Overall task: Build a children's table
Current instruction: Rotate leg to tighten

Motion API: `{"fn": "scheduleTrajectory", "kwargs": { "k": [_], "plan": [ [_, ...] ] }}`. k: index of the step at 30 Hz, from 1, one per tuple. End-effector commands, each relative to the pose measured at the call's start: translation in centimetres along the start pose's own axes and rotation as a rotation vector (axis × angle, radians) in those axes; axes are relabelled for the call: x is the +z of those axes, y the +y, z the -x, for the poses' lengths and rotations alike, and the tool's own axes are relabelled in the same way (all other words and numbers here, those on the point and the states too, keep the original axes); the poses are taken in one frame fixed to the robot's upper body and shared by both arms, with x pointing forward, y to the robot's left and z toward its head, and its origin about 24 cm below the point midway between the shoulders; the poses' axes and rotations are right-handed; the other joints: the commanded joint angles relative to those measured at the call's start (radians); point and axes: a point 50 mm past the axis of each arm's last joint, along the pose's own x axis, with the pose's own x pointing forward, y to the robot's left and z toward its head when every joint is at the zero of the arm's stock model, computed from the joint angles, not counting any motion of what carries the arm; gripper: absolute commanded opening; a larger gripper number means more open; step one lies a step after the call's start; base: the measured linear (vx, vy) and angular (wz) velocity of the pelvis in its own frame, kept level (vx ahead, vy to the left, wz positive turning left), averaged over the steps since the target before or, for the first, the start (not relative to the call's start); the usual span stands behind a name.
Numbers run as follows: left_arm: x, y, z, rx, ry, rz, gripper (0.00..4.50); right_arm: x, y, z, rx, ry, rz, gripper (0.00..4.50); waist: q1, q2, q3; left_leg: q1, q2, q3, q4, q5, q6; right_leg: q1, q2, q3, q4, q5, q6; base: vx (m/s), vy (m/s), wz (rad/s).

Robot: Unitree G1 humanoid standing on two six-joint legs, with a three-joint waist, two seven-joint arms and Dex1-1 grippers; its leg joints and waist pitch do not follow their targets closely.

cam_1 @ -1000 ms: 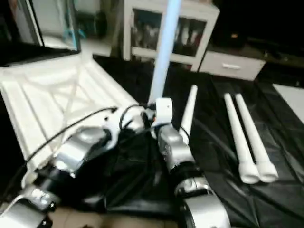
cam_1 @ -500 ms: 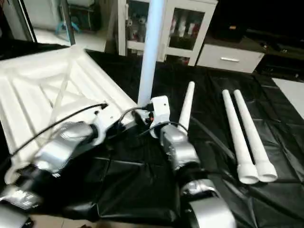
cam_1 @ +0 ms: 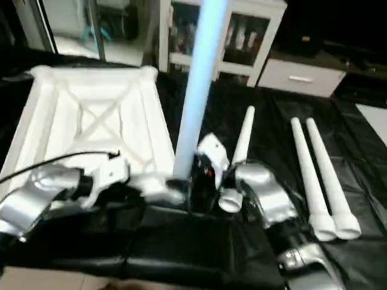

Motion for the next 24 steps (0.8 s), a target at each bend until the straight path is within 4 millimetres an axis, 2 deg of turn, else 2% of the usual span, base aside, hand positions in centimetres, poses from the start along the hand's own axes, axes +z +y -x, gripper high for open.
{"fn": "scheduleTrajectory", "kwargs": {
  "k": [1,3,7,8,12,13,15,16,17,18,21,24],
  "plan": [
    [-1.0,-2.0,-1.4,-0.165,0.05,0.022,0.0,-0.1,0.5,0.7,0.07,0.033,0.012,4.44,0.0,0.02,-0.055,0.011,0.033,-0.005,-0.069,-0.181,0.005,0.047,-0.078,0.054,-0.061,-0.112,-0.186,0.0,0.0,0.0],
    [-1.0,-1.9,-1.3,-0.162,0.055,0.018,0.0,-0.3,0.7,0.7,0.085,0.044,0.018,4.44,0.0,0.022,-0.056,0.01,0.032,-0.004,-0.069,-0.174,0.006,0.045,-0.078,0.053,-0.061,-0.107,-0.193,0.0,0.0,0.0],
    [-0.8,-1.9,-1.3,-0.166,0.056,0.017,0.0,-0.8,1.0,0.1,0.094,0.06,0.013,4.44,0.001,0.017,-0.056,0.01,0.032,-0.005,-0.068,-0.182,-0.004,0.046,-0.079,0.053,-0.062,-0.135,-0.19,0.0,0.0,0.0],
    [-0.8,-2.0,-1.3,-0.168,0.056,0.018,0.0,-0.9,1.1,0.1,0.102,0.064,0.014,4.44,0.002,0.018,-0.056,0.011,0.032,-0.005,-0.068,-0.181,-0.005,0.046,-0.08,0.053,-0.062,-0.135,-0.19,0.0,0.0,0.0],
    [-0.7,-2.1,-1.3,-0.174,0.056,0.017,0.0,-1.0,1.2,0.0,0.106,0.073,0.012,4.44,0.001,0.016,-0.058,0.009,0.03,-0.005,-0.066,-0.155,-0.001,0.048,-0.078,0.053,-0.058,-0.101,-0.191,0.0,0.0,0.0],
    [-0.7,-2.1,-1.3,-0.174,0.056,0.017,0.0,-1.0,1.2,0.0,0.106,0.073,0.012,4.11,0.001,0.016,-0.058,0.01,0.031,-0.005,-0.066,-0.155,-0.001,0.048,-0.078,0.052,-0.057,-0.1,-0.192,0.0,0.0,0.0],
    [-0.7,-2.1,-1.3,-0.175,0.056,0.018,0.0,-1.1,1.2,0.0,0.121,0.085,0.013,4.11,0.001,0.016,-0.059,0.009,0.031,-0.005,-0.066,-0.154,0.001,0.048,-0.078,0.052,-0.057,-0.097,-0.194,0.0,0.0,0.0],
    [-0.7,-2.1,-1.3,-0.175,0.056,0.018,0.0,-1.2,1.3,0.0,0.131,0.093,0.017,3.92,0.0,0.016,-0.058,0.009,0.03,-0.004,-0.065,-0.159,0.002,0.048,-0.078,0.052,-0.058,-0.104,-0.194,0.0,0.0,0.0],
    [-0.7,-2.1,-1.3,-0.175,0.056,0.018,0.0,-1.3,1.3,0.0,0.133,0.093,0.017,3.92,0.0,0.016,-0.058,0.009,0.03,-0.005,-0.065,-0.158,0.002,0.049,-0.079,0.052,-0.058,-0.106,-0.193,0.0,0.0,0.0],
    [-0.7,-2.1,-1.3,-0.175,0.056,0.018,0.0,-1.3,1.4,0.0,0.134,0.093,0.017,3.67,0.001,0.014,-0.058,0.008,0.03,-0.004,-0.065,-0.158,0.003,0.049,-0.079,0.053,-0.058,-0.111,-0.191,0.0,0.0,0.0],
    [-0.7,-2.2,-1.4,-0.177,0.057,0.019,0.0,-1.3,1.4,0.0,0.131,0.087,0.015,3.58,0.001,0.015,-0.059,0.008,0.03,-0.005,-0.064,-0.148,0.004,0.049,-0.079,0.053,-0.057,-0.103,-0.191,0.0,0.0,0.0],
    [-0.7,-2.2,-1.4,-0.179,0.06,0.021,0.0,-1.2,1.4,-0.1,0.132,0.081,0.013,3.26,0.001,0.014,-0.06,0.008,0.03,-0.005,-0.063,-0.145,0.004,0.049,-0.078,0.052,-0.056,-0.098,-0.192,0.0,0.0,0.0]
  ]
}}
